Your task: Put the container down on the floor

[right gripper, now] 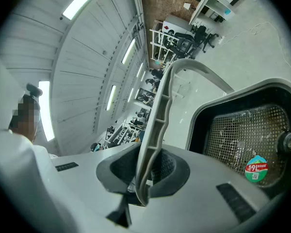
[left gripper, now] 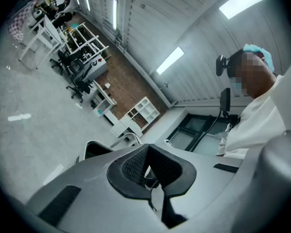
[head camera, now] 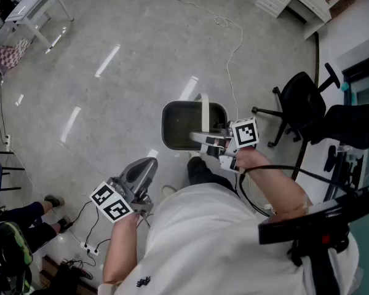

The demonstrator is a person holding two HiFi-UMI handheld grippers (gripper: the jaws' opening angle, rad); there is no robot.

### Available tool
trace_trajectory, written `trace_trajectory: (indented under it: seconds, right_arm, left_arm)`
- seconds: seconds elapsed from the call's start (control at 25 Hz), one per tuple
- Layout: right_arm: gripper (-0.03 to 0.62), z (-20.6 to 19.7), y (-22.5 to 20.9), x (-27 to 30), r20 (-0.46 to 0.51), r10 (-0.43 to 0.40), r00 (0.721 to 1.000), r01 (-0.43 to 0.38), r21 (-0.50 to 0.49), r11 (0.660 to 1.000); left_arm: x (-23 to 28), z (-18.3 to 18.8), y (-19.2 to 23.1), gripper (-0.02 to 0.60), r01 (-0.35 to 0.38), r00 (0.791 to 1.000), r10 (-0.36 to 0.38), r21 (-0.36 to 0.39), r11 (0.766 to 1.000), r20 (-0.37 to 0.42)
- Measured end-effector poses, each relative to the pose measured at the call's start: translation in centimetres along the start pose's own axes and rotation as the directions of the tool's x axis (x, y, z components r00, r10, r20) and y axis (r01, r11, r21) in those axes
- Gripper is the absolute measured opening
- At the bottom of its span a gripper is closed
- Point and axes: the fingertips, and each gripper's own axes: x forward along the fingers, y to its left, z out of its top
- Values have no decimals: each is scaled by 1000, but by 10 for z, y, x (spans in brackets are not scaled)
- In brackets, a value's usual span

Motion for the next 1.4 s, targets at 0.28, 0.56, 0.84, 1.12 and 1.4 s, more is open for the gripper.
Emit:
trace_trajectory:
  seconds: [0.28, 0.56, 0.84, 1.12, 1.4]
  right_arm:
    - [31, 107, -40, -53, 32, 3, 999, -3, -19, 1000]
    - [31, 192, -96, -96, 37, -20, 999, 22, -51, 998]
    - [31, 262, -161, -125, 81, -77, 994, 78, -5, 997]
    - [31, 351, -234, -107, 169, -99, 981, 85, 91, 992]
    - [31, 459, -310, -99, 169, -188, 968, 172, 101, 980]
  left_arm:
    - [143, 33, 26, 9, -25, 990, 43, 129, 991, -135]
    - [260, 59, 60, 9, -3, 986, 26, 138, 990, -168]
    - [345, 85, 88, 9, 67, 981, -61, 27, 997, -182]
    - [416, 135, 176, 9, 155, 957, -158, -33, 987, -243]
    - [495, 207, 260, 9, 205, 932, -226, -101, 974, -285]
